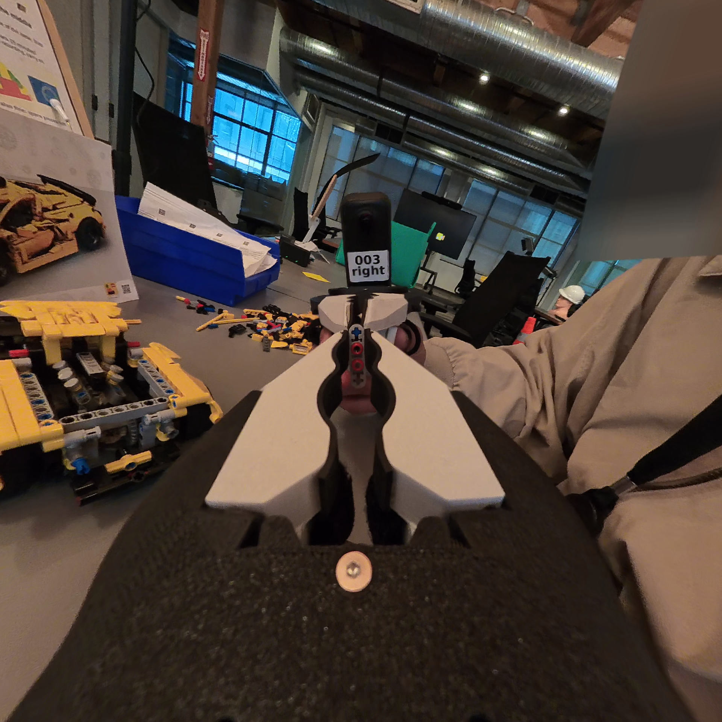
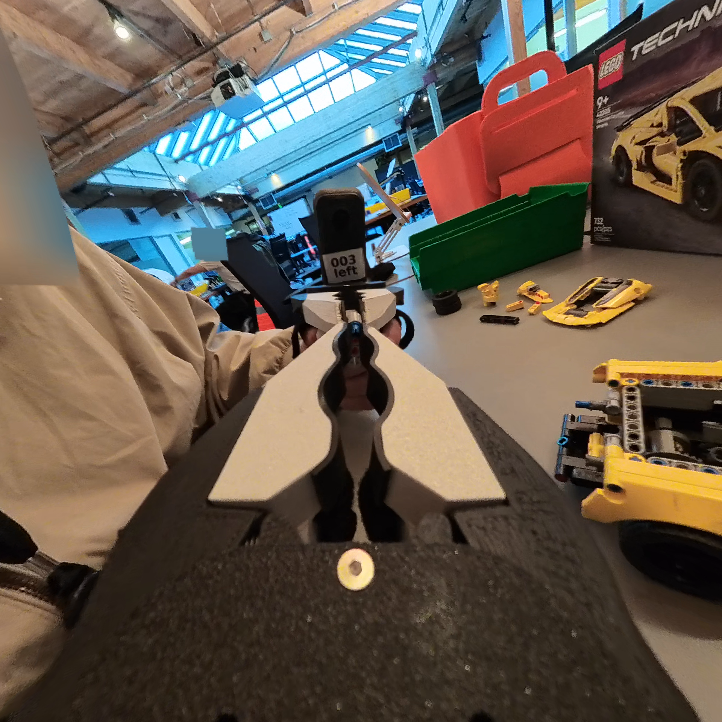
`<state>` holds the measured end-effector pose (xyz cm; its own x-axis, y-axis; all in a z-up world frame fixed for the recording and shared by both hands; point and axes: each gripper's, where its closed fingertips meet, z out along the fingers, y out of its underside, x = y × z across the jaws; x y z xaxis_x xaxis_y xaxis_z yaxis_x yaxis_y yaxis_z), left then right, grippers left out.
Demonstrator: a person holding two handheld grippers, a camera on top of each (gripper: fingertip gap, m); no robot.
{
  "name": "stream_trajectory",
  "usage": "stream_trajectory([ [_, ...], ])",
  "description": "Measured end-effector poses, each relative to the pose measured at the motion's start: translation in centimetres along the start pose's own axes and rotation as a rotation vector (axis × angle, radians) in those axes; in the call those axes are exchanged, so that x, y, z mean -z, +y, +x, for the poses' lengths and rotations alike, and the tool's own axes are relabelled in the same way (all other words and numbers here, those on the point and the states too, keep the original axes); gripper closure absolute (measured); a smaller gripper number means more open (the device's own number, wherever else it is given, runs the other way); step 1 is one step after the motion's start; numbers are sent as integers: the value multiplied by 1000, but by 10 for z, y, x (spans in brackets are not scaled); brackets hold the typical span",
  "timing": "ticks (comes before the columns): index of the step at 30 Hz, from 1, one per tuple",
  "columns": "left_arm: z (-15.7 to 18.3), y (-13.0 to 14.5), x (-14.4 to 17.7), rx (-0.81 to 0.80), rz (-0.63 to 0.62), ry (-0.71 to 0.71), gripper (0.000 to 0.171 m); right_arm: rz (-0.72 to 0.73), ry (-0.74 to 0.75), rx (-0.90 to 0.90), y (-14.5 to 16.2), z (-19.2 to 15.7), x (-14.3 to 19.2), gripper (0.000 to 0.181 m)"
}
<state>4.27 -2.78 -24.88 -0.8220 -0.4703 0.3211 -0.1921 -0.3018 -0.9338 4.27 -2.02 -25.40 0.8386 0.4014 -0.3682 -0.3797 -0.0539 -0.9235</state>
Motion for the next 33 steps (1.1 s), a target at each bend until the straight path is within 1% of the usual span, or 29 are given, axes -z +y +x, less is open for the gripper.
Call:
stream_trajectory([
  [3, -1, -4, 1, 12, 21, -9, 166, 6, -10, -2, -2, 0, -1, 180],
  [4, -4, -14, 8, 28, 82, -24, 165, 34, -10, -13, -7, 2, 1, 180],
  [5, -18, -44, 31, 96, 274, -55, 166, 113, -5, -57, -20, 8, 17, 180],
  [6, -39, -64, 62, 206, 402, -85, 166, 188, 29, -81, -33, 19, 40, 180],
  [7, -54, -73, 86, 255, 486, -123, 167, 218, 55, -82, -37, 23, 56, 181],
  [8, -53, -77, 94, 251, 511, -126, 167, 221, 67, -79, -35, 23, 59, 181],
  [9, -46, -75, 85, 211, 462, -119, 166, 211, 55, -90, -33, 20, 56, 181],
  [11, -31, -63, 59, 144, 346, -77, 165, 177, 67, -49, -33, 20, 48, 181],
  [13, -26, -49, 45, 189, 284, -18, 165, 139, 88, -31, -31, 24, 44, 181],
  [14, -28, -42, 42, 208, 262, -26, 165, 122, 98, -32, -29, 25, 44, 181],
  [15, -32, -36, 39, 206, 236, -48, 165, 97, 131, -19, -26, 29, 44, 181],
  [17, -40, -26, 33, 177, 169, -111, 165, -5, 307, 20, -12, 56, 51, 181],
  [20, -45, -23, 29, 185, 155, -112, 165, -138, 381, 43, 10, 70, 52, 181],
  [22, -51, -19, 26, 267, 158, -77, 165, -158, 386, 84, 16, 70, 47, 181],
  [24, -54, -13, 23, 357, 151, -40, 165, -188, 392, 74, 23, 73, 43, 180],
  [28, -52, -12, 25, 306, 136, -58, 166, -220, 382, 115, 31, 70, 34, 176],
  [30, -52, -9, 26, 272, 117, -90, 165, -236, 391, 117, 36, 71, 34, 173],
  [32, -51, -9, 28, 267, 116, -96, 165, -260, 400, 113, 41, 71, 36, 165],
  [33, -51, -9, 29, 273, 118, -100, 165, -271, 398, 114, 41, 68, 38, 164],
])
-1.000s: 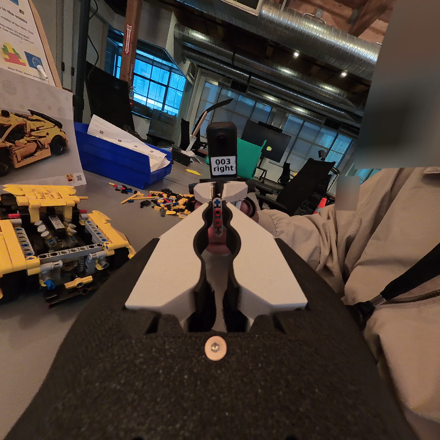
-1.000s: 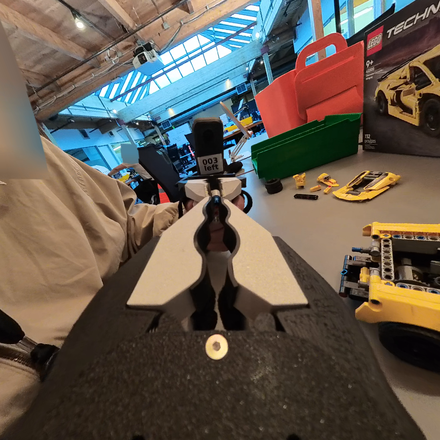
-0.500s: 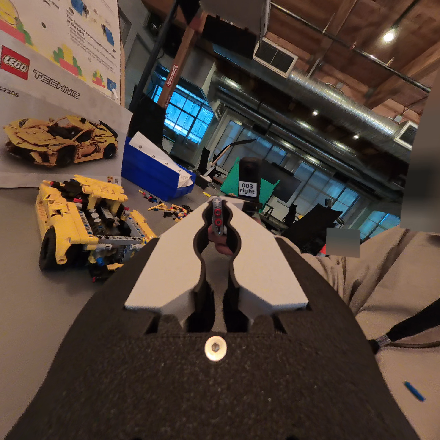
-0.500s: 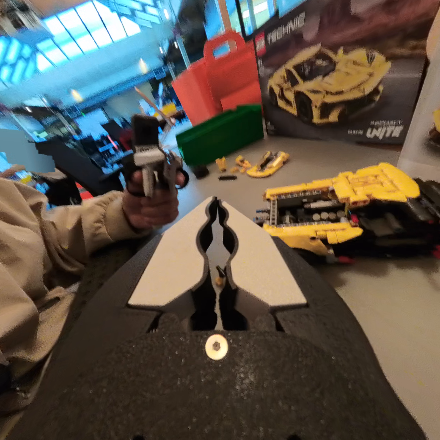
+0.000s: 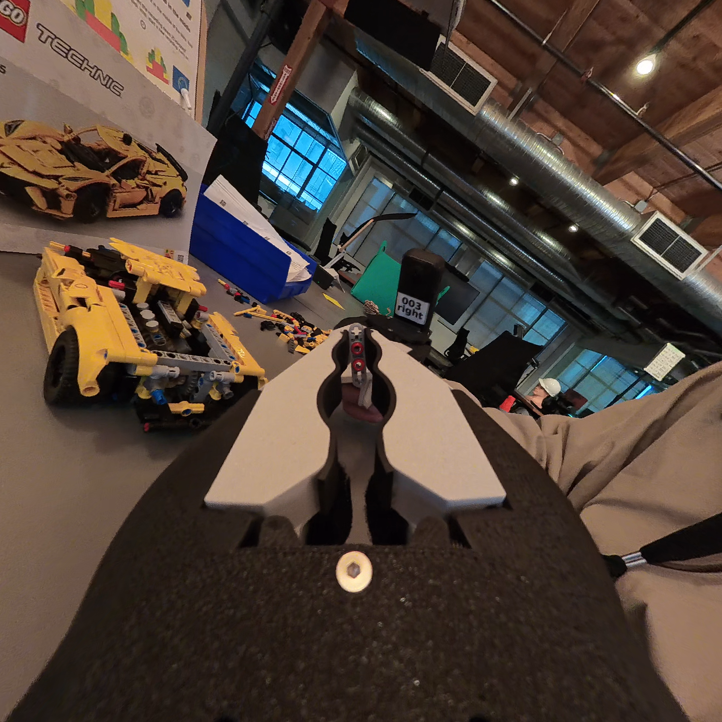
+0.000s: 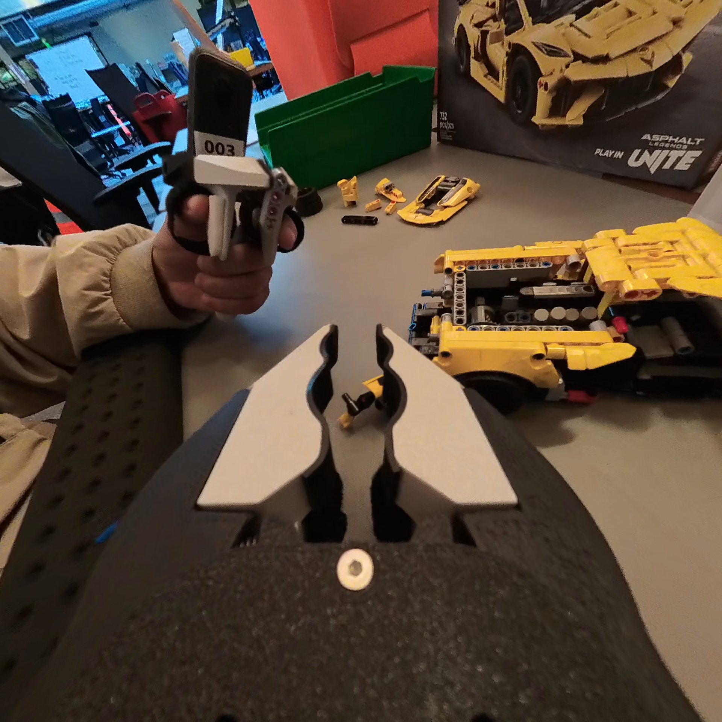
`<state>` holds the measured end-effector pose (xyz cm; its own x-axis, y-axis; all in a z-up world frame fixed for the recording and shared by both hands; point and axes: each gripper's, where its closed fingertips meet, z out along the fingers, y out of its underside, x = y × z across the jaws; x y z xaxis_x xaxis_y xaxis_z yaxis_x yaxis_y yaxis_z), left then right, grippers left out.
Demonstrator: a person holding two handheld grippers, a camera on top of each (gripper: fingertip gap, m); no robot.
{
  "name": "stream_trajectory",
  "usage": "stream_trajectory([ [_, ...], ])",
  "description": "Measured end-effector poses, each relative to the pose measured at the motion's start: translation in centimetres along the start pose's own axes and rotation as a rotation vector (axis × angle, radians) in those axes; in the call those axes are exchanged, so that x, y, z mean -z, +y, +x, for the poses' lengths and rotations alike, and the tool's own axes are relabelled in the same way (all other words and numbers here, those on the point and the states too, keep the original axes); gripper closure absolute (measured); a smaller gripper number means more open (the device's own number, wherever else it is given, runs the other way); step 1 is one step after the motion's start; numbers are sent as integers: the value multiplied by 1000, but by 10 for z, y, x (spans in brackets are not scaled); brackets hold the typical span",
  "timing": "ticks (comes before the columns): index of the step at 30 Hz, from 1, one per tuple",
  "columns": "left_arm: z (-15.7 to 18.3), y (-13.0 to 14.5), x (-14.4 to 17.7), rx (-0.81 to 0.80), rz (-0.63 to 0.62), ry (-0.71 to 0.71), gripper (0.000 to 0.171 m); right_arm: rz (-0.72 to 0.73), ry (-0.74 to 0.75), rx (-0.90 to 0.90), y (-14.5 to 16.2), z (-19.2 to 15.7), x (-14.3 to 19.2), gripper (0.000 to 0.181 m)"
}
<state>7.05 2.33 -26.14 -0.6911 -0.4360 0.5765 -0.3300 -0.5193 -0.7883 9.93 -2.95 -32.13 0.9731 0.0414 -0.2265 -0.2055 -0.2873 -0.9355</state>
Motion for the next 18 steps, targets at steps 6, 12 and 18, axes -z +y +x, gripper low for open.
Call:
stream_trajectory([
  [6, 0, -2, 3, -3, 8, -24, 165, -288, 135, 134, 36, -58, 56, 149],
  [12, 8, 4, -4, -7, -22, 6, 165, -350, 259, 8, 98, -116, 84, 148],
  [18, 12, 12, -8, -18, -54, 15, 165, -394, 254, 177, 101, -126, 75, 158],
])
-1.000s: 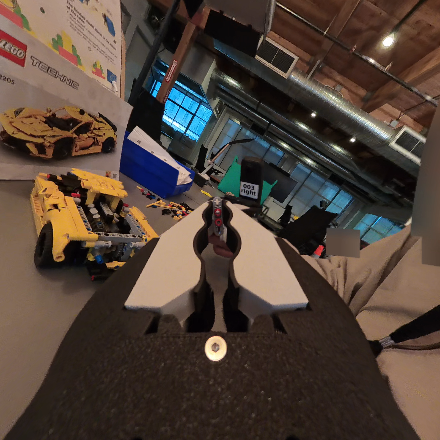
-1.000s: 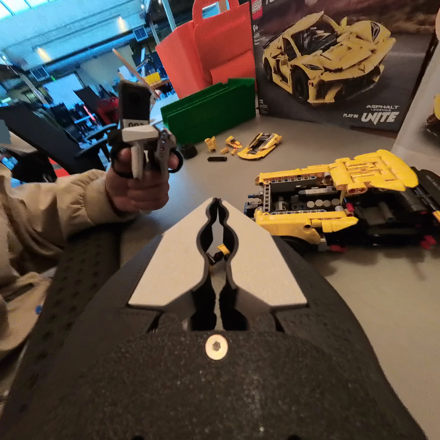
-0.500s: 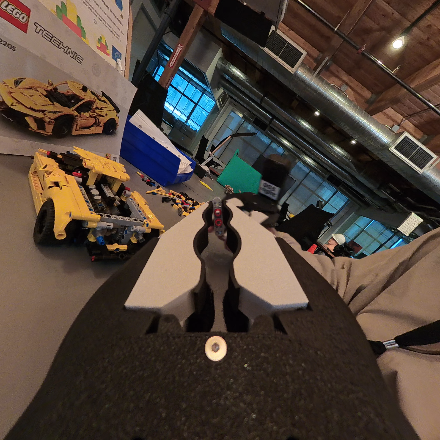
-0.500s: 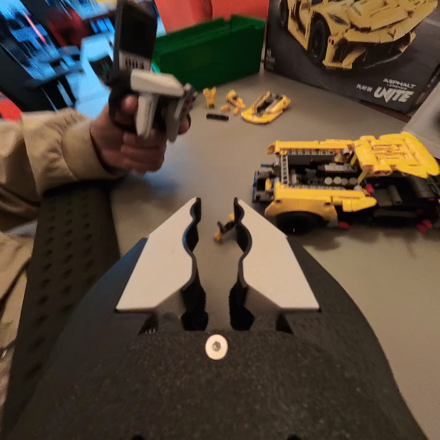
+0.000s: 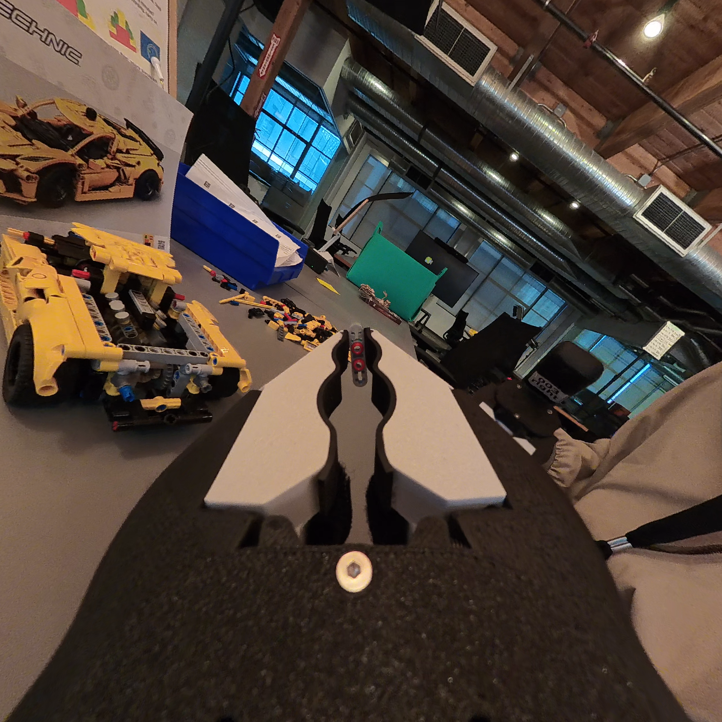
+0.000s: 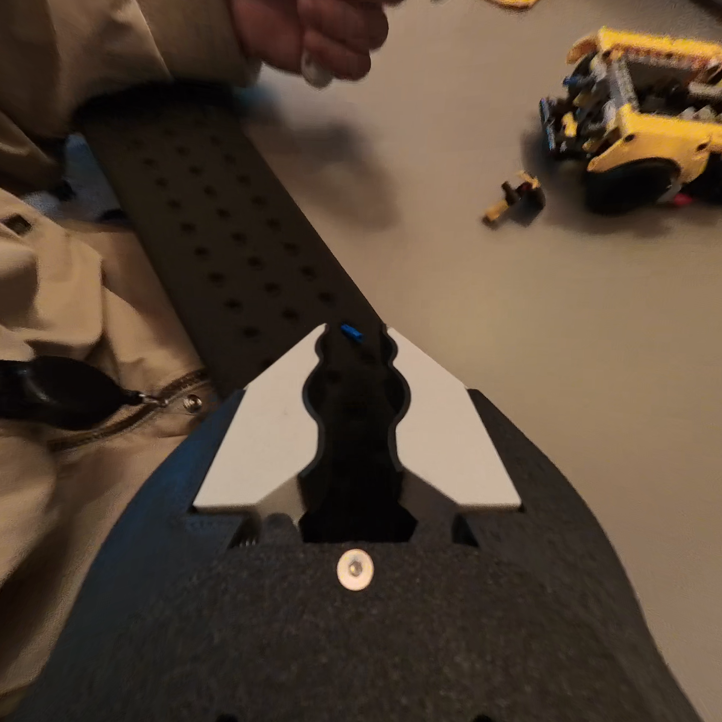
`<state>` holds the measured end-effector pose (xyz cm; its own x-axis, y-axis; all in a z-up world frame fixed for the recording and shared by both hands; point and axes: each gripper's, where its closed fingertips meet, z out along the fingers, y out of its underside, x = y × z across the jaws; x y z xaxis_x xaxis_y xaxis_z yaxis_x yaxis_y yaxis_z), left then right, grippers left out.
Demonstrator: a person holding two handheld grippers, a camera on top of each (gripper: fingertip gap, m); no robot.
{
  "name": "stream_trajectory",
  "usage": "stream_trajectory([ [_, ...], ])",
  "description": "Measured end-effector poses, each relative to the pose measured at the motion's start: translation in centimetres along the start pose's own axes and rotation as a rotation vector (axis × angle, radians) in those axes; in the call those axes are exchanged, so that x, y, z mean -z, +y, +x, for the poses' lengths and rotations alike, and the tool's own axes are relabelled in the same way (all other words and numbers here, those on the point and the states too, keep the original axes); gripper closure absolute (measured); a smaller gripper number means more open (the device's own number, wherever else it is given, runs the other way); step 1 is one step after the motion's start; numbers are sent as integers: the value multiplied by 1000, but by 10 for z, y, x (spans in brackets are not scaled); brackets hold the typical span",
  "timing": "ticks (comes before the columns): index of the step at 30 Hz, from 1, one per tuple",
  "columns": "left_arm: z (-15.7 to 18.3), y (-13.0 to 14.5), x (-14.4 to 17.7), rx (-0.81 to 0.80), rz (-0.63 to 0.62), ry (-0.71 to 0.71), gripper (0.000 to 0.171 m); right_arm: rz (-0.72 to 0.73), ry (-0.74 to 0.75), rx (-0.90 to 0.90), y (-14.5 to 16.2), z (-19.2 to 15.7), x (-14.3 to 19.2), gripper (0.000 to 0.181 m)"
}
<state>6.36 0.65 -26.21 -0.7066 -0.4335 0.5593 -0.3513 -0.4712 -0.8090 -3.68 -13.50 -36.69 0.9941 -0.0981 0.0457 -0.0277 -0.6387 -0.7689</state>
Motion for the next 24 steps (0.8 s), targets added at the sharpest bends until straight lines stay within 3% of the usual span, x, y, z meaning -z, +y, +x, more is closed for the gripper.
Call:
stream_trajectory([
  [5, 3, 2, 0, -3, -7, 11, 165, -105, -91, 19, 9, -5, -14, 164],
  [11, 3, 1, 0, -13, -7, 5, 165, -107, -139, 20, 9, -10, -14, 175],
  [17, 5, 1, 1, -9, -4, 12, 165, -75, -88, 45, 5, 1, -10, 178],
  [21, 5, 1, 1, -10, -9, 13, 165, -57, 75, 9, 6, 68, 12, 178],
  [24, 5, 3, 0, -9, -16, 13, 165, -93, 374, -16, 25, 175, 45, 178],
])
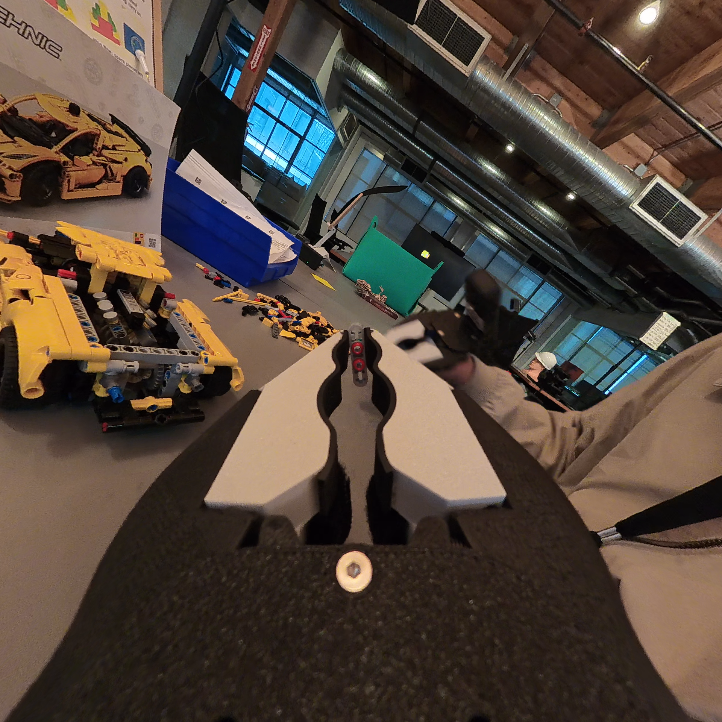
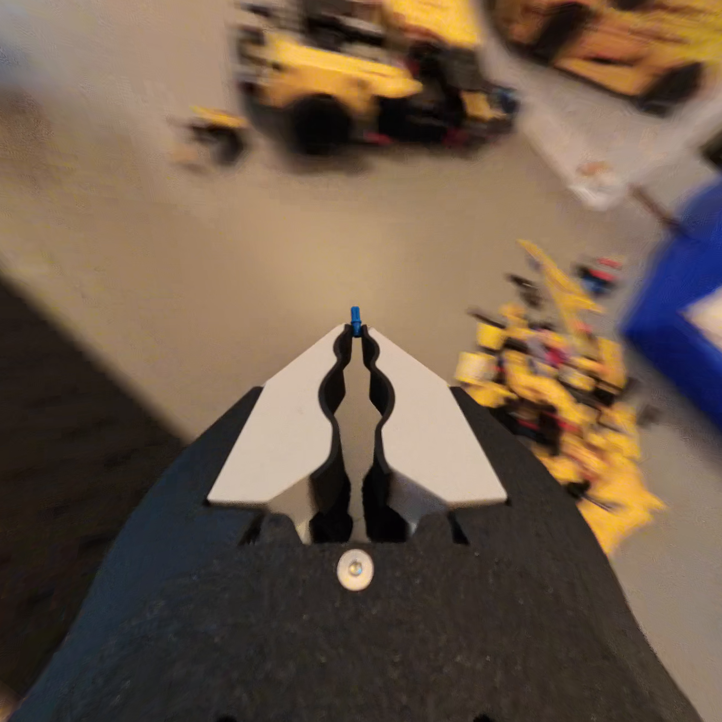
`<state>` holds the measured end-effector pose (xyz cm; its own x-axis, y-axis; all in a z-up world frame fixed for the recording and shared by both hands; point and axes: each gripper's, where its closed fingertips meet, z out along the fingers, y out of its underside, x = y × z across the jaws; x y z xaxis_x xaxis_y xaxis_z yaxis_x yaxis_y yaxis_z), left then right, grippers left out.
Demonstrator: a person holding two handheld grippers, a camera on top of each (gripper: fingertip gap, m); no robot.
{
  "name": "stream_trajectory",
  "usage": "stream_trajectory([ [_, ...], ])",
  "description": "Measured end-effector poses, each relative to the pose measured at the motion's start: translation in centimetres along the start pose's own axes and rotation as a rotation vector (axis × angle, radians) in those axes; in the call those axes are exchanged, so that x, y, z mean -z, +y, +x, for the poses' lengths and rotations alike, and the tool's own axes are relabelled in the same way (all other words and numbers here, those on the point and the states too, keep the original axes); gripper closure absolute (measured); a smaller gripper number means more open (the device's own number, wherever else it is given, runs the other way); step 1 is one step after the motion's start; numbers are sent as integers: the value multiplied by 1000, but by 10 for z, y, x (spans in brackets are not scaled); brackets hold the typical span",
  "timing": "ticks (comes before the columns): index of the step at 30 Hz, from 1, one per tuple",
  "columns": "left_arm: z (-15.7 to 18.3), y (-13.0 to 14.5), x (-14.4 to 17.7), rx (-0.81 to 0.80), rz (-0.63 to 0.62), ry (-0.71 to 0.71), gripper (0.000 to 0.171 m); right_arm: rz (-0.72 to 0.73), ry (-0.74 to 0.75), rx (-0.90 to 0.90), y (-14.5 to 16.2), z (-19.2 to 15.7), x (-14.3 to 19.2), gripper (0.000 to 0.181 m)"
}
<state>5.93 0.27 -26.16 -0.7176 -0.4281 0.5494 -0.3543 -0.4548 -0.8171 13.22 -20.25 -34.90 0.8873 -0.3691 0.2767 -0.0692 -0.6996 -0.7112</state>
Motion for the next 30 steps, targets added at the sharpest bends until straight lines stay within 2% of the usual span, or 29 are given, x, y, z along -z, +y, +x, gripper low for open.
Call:
stream_trajectory([
  [2, -2, 3, -1, 4, -13, -7, 165, -35, 177, -78, 20, 76, -3, 178],
  [4, -4, 6, -2, 15, -22, -14, 165, -54, 218, -154, 36, 117, -10, 178],
  [7, -7, 11, -5, 41, -39, -13, 165, -136, 259, -161, 56, 140, -24, 177],
  [9, -6, 14, -7, 66, -47, 2, 165, -120, 277, -134, 44, 136, -29, 168],
  [11, -5, 15, -9, 87, -53, 13, 165, -2, 202, -115, 1, 105, -35, 160],
  [12, -5, 17, -10, 98, -60, 16, 165, 86, 100, -88, -27, 75, -40, 154],
  [14, -4, 20, -11, 152, -78, 37, 166, 293, -190, 2, -88, -10, -40, 138],
  [16, -2, 22, -12, 232, -87, 71, 166, 418, -362, 92, -129, -79, -34, 133],
  [17, -2, 23, -12, 264, -86, 81, 166, 429, -386, 141, -139, -101, -36, 131],
  [21, -15, 32, -10, 259, -135, 0, 166, 315, -306, 286, -156, -127, -56, 128],
  [23, -13, 31, -11, 247, -136, -2, 166, 288, -310, 272, -158, -134, -62, 134],
  [26, -10, 27, -10, 238, -117, 7, 165, 362, -522, -32, -162, -134, -59, 144],
  [28, -3, 18, -9, 199, -76, 35, 165, 389, -802, -230, -166, -145, -44, 143],
  [30, 5, 13, -9, 166, -56, 67, 166, 434, -949, -365, -174, -142, -33, 155],
])
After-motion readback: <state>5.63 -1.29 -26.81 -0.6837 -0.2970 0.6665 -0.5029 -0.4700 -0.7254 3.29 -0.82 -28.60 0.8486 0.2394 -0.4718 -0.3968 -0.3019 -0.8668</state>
